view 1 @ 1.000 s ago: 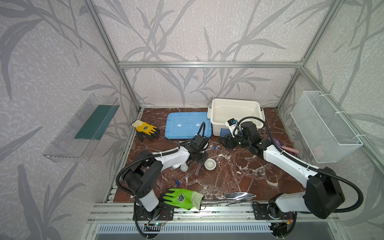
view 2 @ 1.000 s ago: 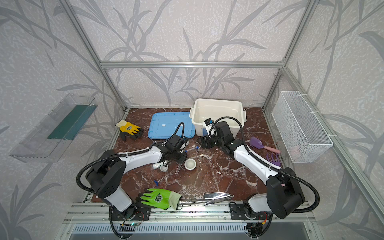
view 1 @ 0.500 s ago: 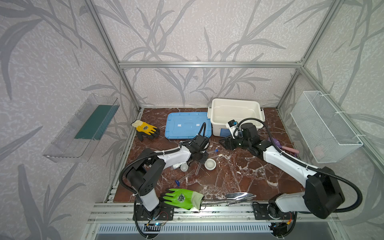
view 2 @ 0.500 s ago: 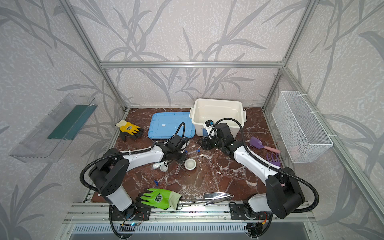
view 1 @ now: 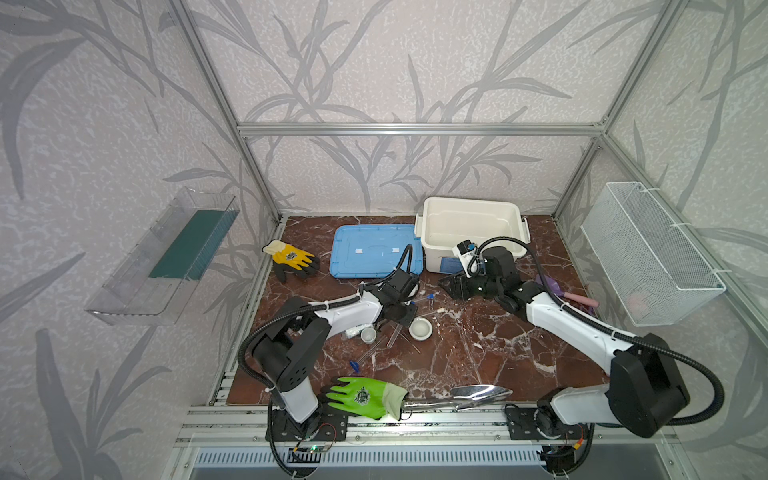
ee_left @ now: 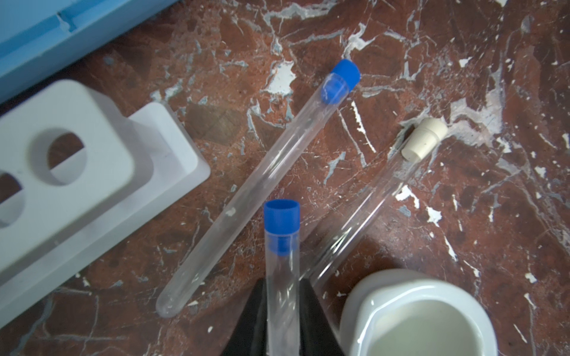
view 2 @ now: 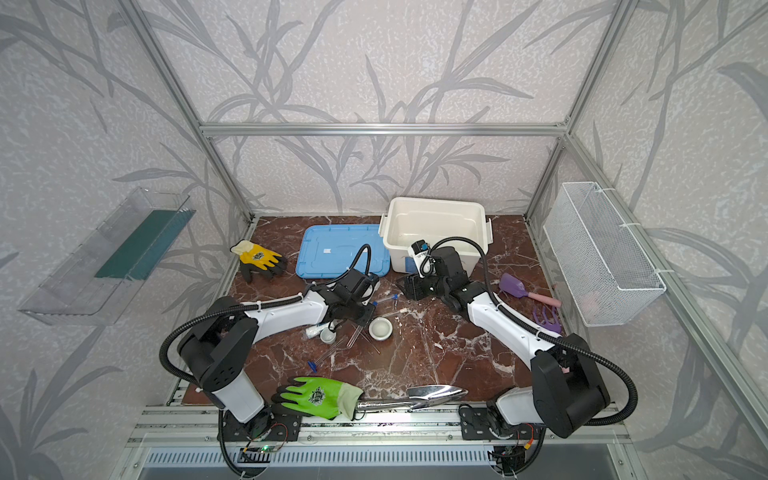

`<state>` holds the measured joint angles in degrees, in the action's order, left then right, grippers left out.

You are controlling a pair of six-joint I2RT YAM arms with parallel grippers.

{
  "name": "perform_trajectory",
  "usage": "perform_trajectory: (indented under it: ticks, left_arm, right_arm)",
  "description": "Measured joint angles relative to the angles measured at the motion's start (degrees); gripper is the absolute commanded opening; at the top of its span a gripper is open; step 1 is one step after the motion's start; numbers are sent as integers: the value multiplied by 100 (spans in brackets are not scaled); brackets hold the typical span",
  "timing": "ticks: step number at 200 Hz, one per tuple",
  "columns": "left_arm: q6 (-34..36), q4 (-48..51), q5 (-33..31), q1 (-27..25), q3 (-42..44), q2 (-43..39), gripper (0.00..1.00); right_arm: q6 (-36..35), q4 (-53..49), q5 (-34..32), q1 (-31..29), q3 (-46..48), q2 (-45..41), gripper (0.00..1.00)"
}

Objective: Organize the chemistry lab equipment

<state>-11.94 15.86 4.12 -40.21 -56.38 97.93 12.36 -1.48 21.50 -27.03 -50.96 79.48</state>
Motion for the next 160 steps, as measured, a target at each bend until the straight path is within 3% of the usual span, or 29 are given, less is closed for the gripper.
perform_trajectory:
  ticks: [89,160]
  left_arm:
    - [35,17,0,0,0,118,21]
    - [90,98,-55,-4,-57,118,13]
  right_arm:
    - [17,81,0,22,101,0,61]
    - [72,125,0,52,138,-2,60]
